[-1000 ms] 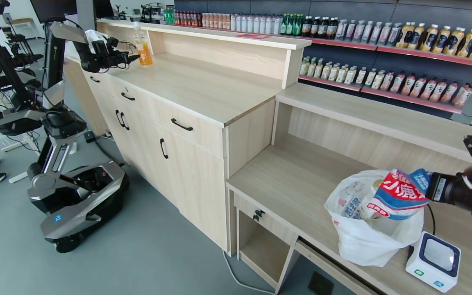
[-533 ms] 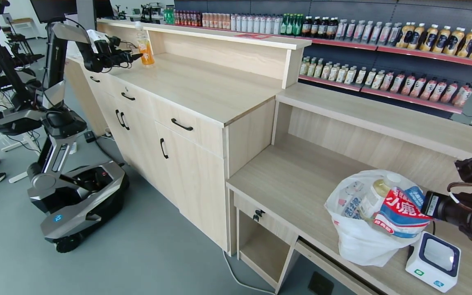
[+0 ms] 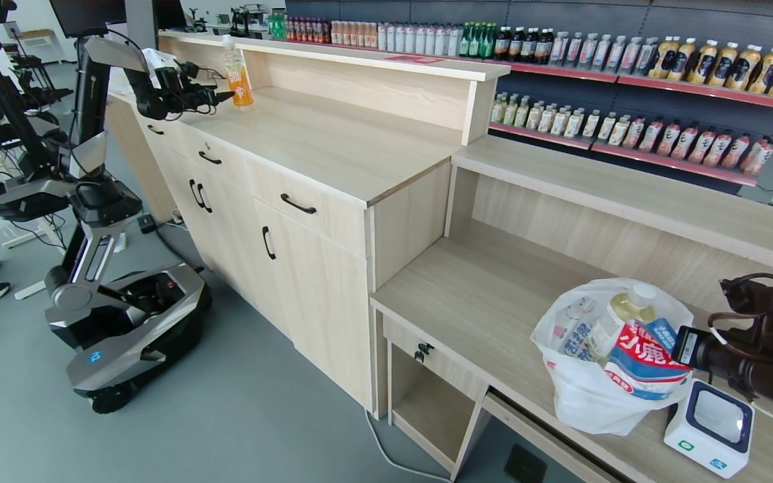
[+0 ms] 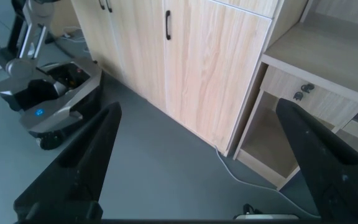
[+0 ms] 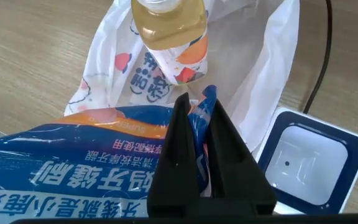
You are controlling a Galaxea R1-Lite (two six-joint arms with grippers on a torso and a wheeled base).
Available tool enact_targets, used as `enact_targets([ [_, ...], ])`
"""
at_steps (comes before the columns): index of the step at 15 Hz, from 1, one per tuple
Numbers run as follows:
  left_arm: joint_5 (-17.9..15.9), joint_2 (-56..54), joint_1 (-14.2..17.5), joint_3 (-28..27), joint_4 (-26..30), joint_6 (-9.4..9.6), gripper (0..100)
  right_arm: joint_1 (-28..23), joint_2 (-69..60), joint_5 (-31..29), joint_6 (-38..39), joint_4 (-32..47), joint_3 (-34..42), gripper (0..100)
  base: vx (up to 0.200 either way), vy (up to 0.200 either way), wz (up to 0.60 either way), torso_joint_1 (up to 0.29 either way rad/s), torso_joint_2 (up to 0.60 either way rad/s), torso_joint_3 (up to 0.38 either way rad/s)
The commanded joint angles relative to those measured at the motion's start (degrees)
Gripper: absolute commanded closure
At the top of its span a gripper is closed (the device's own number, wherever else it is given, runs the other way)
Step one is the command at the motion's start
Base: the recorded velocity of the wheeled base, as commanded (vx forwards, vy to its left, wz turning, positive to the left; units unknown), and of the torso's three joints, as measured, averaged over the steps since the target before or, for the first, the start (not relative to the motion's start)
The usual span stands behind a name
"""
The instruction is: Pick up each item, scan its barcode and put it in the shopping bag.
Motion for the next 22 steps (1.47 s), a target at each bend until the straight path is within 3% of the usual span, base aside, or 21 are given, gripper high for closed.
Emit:
enact_targets([
  [1,0.0,0.02,0.0,0.0,-0.01,0.0,0,0.32,2.67,0.13,-0.01,-2.18,-0.79,100,0.0,0.0,0.0,0.0,0.0,0.0],
  [22,0.0,0.02,0.0,0.0,-0.01,0.0,0,1.9,16.82,0.31,-2.56,-14.31,-2.72,100,0.0,0.0,0.0,0.0,0.0,0.0],
])
